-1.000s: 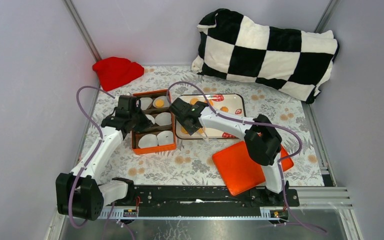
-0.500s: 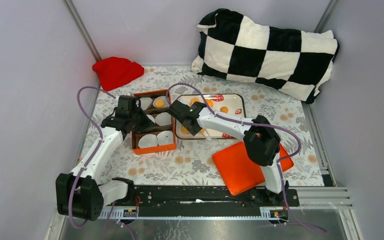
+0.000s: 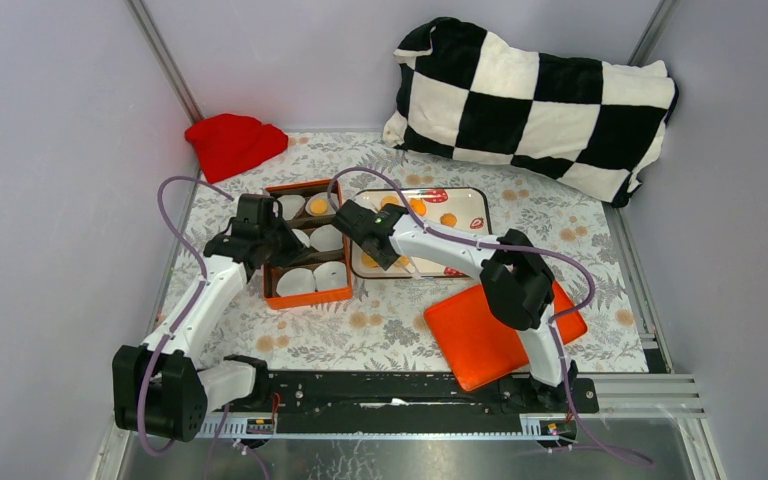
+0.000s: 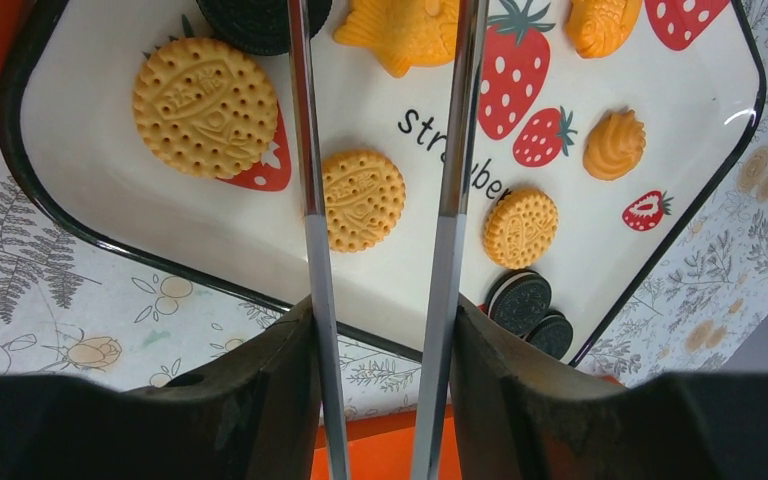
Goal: Pack the cookies
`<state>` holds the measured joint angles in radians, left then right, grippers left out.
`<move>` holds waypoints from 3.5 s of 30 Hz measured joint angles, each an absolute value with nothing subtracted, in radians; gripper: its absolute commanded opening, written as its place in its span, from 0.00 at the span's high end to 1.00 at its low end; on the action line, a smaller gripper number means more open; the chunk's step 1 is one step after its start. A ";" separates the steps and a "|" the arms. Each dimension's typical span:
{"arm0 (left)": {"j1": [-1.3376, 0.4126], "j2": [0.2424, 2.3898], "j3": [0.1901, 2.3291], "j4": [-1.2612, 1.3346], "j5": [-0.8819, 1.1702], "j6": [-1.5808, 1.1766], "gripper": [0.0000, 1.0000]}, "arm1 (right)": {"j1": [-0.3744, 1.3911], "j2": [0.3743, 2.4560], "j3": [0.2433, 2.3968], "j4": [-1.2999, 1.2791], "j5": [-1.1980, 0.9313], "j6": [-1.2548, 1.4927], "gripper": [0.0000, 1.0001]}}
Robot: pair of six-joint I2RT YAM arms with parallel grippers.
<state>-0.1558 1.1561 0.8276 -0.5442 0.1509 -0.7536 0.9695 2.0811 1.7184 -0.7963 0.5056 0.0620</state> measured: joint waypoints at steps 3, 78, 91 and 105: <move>-0.156 1.156 0.827 -0.543 0.153 -0.754 0.86 | 0.970 2.083 1.719 -0.793 0.506 0.052 0.79; 0.137 1.094 1.037 -0.629 0.209 -0.694 0.85 | 1.003 2.376 2.205 -0.509 0.227 0.039 0.48; 0.136 1.085 0.994 -0.615 0.268 -0.694 0.85 | 1.003 1.818 1.606 -0.486 0.376 0.070 0.48; 0.136 1.085 0.981 -0.596 0.311 -0.697 0.84 | 1.003 1.663 1.267 -0.495 0.433 0.199 0.47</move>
